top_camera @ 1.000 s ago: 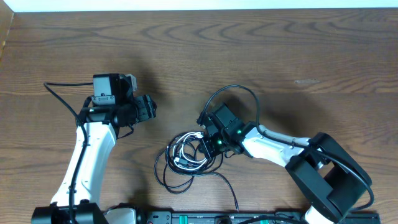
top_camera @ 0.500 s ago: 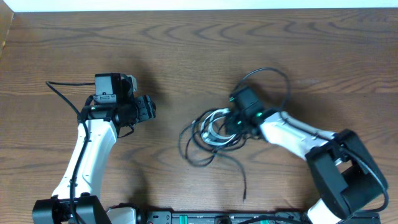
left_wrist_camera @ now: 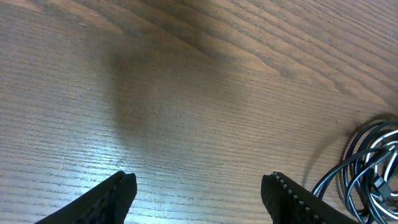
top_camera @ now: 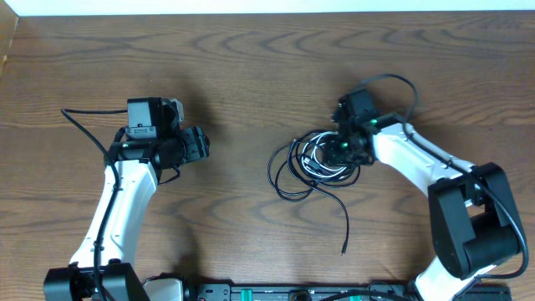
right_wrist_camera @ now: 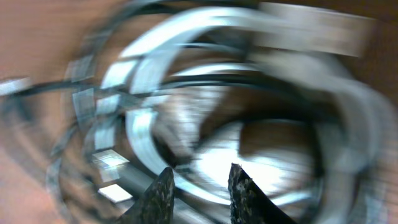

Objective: Untangle cables

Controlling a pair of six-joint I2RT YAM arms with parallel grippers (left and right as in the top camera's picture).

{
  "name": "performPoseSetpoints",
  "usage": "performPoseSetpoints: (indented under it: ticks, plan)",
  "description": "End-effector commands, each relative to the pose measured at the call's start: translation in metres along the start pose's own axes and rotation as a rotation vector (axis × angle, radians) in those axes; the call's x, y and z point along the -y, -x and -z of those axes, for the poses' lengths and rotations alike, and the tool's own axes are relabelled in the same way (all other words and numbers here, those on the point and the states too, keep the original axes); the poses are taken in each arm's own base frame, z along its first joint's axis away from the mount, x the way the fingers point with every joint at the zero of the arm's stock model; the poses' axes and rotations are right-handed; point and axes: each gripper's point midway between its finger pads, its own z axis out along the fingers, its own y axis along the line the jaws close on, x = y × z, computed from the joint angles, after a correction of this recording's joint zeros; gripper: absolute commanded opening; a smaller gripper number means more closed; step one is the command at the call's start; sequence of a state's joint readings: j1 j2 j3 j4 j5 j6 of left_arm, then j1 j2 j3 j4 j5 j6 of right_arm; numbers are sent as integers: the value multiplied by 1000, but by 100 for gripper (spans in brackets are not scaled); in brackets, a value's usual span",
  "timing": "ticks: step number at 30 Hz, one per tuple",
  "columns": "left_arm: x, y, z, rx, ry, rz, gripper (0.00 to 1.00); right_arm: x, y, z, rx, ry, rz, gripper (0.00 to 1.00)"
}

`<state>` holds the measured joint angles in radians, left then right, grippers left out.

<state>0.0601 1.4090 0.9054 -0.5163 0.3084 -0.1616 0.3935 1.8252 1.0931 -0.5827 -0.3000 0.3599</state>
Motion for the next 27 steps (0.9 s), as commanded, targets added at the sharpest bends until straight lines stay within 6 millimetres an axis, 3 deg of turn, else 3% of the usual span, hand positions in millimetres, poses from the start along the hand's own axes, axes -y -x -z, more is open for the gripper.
performPoseSetpoints:
  ticks: [1,8,15,21,22,23,24,27]
  plan:
    - [-2,-2,-3,-9,9,11,70,-47,-16,-3,-51,123,210,26]
    - [-3,-3,-4,-12,10,12,70,-97,-60,-17,-114,150,486,31]
    - [-3,-4,-4,-14,10,12,69,-106,-78,-30,-87,-12,585,36]
    - [-3,-3,-4,-13,10,12,70,-108,-74,-34,-9,-131,643,52]
    - [-3,-3,-4,-13,10,12,69,-106,-70,-33,9,-156,633,60]
    - [-3,-3,-4,-13,10,12,70,-106,-69,-33,19,-163,628,92]
    - [-3,-3,-4,-13,10,12,69,-108,-67,-33,26,-158,630,99]
    - [-3,-4,-4,-14,10,12,70,-110,-66,-34,34,-150,631,99]
